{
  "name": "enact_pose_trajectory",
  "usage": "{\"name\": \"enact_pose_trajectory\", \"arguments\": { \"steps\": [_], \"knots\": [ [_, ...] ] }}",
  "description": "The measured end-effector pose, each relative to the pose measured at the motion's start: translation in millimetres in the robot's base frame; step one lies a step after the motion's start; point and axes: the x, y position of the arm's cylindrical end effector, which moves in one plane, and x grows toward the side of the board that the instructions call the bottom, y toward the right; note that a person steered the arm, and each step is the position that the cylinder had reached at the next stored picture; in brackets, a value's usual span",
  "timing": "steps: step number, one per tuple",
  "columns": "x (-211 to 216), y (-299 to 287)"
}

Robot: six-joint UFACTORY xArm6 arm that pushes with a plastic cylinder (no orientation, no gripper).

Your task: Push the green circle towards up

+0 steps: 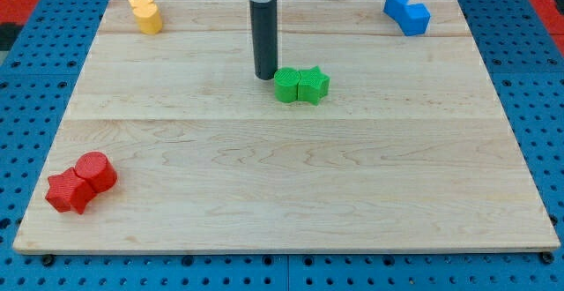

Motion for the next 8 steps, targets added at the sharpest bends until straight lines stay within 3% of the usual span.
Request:
{"name": "enact_pose_trajectory", "arguments": {
  "steps": [1,3,5,8],
  "knots": [
    [17,-23],
    [50,12],
    [4,55],
    [-24,65]
  ]
}}
